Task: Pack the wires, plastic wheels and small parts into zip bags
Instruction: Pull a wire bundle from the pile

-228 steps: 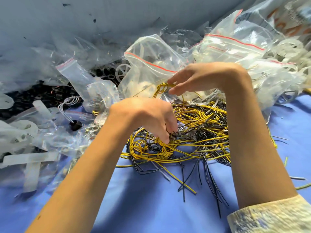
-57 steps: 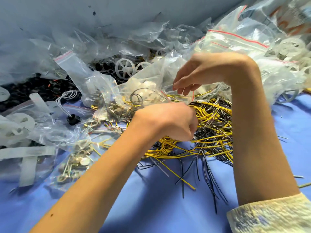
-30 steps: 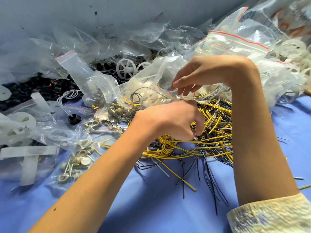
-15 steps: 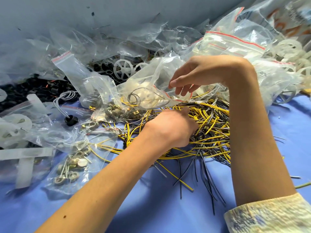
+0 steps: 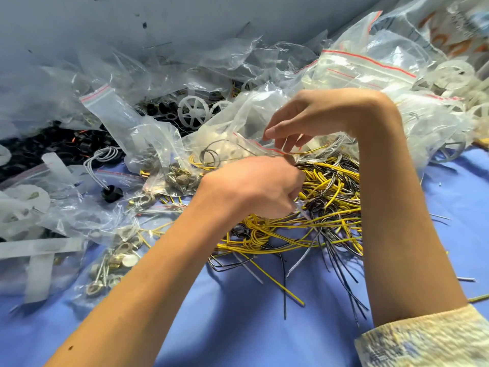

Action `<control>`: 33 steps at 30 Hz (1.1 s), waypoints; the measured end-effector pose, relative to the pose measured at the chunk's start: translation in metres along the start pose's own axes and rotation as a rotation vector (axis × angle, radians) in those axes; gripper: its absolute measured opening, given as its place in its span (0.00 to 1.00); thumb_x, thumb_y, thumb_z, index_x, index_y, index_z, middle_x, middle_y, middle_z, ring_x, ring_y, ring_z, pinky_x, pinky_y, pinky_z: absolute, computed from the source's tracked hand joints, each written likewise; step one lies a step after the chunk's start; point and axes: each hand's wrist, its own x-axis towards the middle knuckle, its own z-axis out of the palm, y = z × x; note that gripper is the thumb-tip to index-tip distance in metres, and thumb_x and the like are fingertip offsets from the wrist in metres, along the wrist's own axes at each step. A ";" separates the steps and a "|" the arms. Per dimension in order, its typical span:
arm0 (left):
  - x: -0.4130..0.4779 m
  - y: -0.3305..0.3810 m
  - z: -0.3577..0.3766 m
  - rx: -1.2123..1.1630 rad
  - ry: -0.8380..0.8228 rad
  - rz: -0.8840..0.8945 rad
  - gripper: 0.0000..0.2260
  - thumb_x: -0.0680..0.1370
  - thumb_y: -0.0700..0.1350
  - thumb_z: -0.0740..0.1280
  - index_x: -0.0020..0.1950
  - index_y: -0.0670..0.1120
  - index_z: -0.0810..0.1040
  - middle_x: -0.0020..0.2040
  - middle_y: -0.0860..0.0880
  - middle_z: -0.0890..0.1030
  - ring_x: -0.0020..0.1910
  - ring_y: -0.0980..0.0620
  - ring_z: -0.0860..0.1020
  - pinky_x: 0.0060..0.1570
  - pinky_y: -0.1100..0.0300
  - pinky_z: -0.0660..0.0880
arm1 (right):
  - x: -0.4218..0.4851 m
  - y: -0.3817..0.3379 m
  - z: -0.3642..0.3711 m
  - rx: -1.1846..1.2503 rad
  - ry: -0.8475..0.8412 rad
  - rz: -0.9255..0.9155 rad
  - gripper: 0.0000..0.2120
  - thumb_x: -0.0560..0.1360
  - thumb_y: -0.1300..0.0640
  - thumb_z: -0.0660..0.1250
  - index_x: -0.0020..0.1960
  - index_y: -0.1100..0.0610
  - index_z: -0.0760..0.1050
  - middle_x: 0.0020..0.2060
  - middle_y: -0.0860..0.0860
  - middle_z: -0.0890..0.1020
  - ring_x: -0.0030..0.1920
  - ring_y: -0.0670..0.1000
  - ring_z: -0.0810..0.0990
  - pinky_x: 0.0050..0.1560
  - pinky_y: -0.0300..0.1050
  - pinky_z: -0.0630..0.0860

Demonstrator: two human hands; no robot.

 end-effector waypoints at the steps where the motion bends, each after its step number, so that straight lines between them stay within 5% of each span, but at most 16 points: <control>1: -0.001 -0.002 -0.003 -0.011 0.002 -0.001 0.02 0.74 0.46 0.66 0.45 0.50 0.74 0.50 0.46 0.76 0.48 0.43 0.75 0.48 0.51 0.76 | 0.000 0.000 0.001 -0.007 0.001 -0.004 0.11 0.78 0.53 0.65 0.56 0.56 0.80 0.44 0.51 0.83 0.44 0.48 0.82 0.51 0.42 0.78; 11: -0.020 -0.019 -0.032 -0.190 -0.042 -0.008 0.07 0.75 0.50 0.68 0.40 0.56 0.71 0.52 0.53 0.66 0.51 0.54 0.70 0.51 0.59 0.67 | -0.003 -0.002 0.000 -0.022 0.006 -0.032 0.13 0.80 0.56 0.61 0.56 0.62 0.79 0.45 0.56 0.81 0.45 0.51 0.79 0.54 0.47 0.77; 16: -0.021 -0.025 -0.036 -0.247 -0.008 -0.042 0.07 0.75 0.54 0.65 0.41 0.55 0.70 0.43 0.58 0.74 0.42 0.62 0.73 0.42 0.59 0.70 | -0.009 -0.004 -0.004 0.037 -0.020 -0.078 0.13 0.79 0.52 0.63 0.56 0.60 0.79 0.48 0.58 0.83 0.45 0.49 0.80 0.54 0.46 0.77; 24: -0.019 -0.031 -0.033 -0.367 0.100 -0.025 0.04 0.76 0.50 0.69 0.49 0.53 0.78 0.44 0.54 0.81 0.42 0.58 0.79 0.45 0.58 0.76 | -0.014 -0.007 -0.002 0.037 -0.005 -0.127 0.16 0.79 0.49 0.61 0.56 0.60 0.80 0.49 0.57 0.84 0.46 0.47 0.80 0.56 0.46 0.77; 33: -0.014 -0.026 -0.026 -0.500 0.077 0.071 0.07 0.69 0.48 0.76 0.45 0.54 0.82 0.34 0.60 0.81 0.34 0.65 0.78 0.44 0.63 0.76 | -0.015 -0.010 0.000 0.016 -0.013 -0.136 0.16 0.78 0.48 0.61 0.55 0.58 0.80 0.44 0.51 0.85 0.46 0.47 0.82 0.58 0.47 0.78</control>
